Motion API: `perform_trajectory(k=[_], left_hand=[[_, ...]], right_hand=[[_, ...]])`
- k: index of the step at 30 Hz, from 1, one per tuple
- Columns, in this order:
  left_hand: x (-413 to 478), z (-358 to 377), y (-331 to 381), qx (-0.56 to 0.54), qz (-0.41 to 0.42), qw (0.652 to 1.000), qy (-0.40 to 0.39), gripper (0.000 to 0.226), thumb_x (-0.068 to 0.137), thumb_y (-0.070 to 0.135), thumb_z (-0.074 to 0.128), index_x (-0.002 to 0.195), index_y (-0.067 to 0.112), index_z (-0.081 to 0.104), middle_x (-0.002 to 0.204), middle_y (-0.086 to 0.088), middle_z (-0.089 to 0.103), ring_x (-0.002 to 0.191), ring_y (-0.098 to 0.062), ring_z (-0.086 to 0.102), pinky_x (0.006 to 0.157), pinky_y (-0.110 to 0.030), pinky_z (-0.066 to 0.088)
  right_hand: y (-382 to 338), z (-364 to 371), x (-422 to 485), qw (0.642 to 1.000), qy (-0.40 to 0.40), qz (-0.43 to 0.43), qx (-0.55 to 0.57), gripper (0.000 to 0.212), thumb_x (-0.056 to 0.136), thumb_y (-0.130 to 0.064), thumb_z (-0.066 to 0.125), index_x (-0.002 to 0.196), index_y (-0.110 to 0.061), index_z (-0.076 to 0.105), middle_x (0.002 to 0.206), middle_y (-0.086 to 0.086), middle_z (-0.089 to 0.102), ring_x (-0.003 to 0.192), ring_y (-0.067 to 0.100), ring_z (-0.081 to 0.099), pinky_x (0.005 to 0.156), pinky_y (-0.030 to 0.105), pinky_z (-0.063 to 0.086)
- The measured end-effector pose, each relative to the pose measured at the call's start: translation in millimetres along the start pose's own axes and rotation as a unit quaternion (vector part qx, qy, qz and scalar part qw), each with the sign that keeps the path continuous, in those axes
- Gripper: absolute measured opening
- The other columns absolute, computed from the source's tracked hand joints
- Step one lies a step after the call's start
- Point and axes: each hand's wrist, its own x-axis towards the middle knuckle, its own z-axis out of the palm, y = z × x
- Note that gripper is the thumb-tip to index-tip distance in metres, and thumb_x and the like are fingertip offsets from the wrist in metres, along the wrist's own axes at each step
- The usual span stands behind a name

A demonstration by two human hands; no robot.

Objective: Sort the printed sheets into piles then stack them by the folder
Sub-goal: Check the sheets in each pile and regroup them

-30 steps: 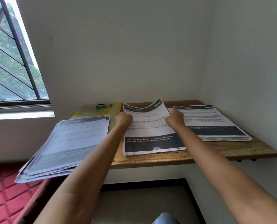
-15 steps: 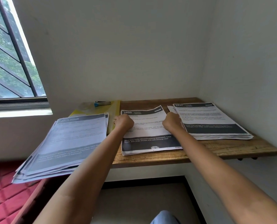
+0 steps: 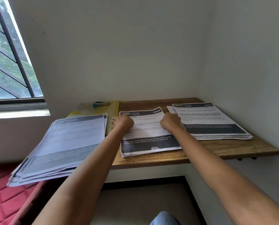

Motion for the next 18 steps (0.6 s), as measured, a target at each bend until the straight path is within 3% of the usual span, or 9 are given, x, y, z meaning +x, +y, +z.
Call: perform_trajectory(k=[5,10,13,16,18], left_hand=[[-4.7,-9.9,10.4,0.062,0.037,0.997,0.025,0.049,0.089,0.017,0.044,0.133,-0.005,0.044,0.137,-0.03,0.041,0.128,-0.044,0.039,0.105,-0.05,0.033],[-27.8,-26.7,42.4,-0.005,0.124,0.991,0.058,0.044,0.09,0.016,0.044,0.128,-0.007,0.047,0.129,-0.028,0.048,0.118,-0.043,0.047,0.099,-0.046,0.044],[-48.5,-28.9,71.4,-0.102,0.19,0.976,0.027,0.036,0.095,0.017,0.048,0.122,-0.005,0.054,0.124,-0.021,0.056,0.115,-0.035,0.055,0.089,-0.035,0.046],[-65.9,-20.7,101.4,-0.12,0.224,0.966,-0.037,0.031,0.094,0.008,0.043,0.117,-0.008,0.057,0.107,-0.019,0.058,0.087,-0.023,0.06,0.063,-0.018,0.047],[-74.0,-11.5,119.2,-0.146,0.232,0.958,-0.08,0.032,0.091,0.005,0.044,0.117,-0.008,0.058,0.114,-0.023,0.061,0.091,-0.026,0.062,0.074,-0.027,0.052]], right_hand=[[6.9,-26.3,1.0,0.999,0.033,-0.017,-0.004,0.045,0.096,-0.016,0.048,0.138,-0.001,0.041,0.141,0.02,0.039,0.127,0.036,0.037,0.101,0.04,0.037],[55.2,-81.8,23.9,0.993,0.114,0.016,-0.009,0.031,0.093,-0.014,0.051,0.118,0.003,0.056,0.124,0.022,0.055,0.114,0.037,0.051,0.091,0.038,0.043],[98.8,-106.0,32.3,0.991,0.121,0.06,-0.026,0.034,0.093,-0.012,0.048,0.123,0.004,0.052,0.128,0.023,0.053,0.118,0.039,0.048,0.096,0.039,0.04],[137.3,-117.3,30.7,0.991,0.096,0.088,-0.037,0.037,0.093,-0.014,0.048,0.126,0.003,0.051,0.128,0.023,0.053,0.117,0.038,0.05,0.098,0.038,0.04],[155.3,-118.6,27.8,0.992,0.079,0.092,-0.041,0.038,0.093,-0.014,0.048,0.127,0.003,0.05,0.127,0.022,0.054,0.116,0.037,0.052,0.098,0.039,0.043]])
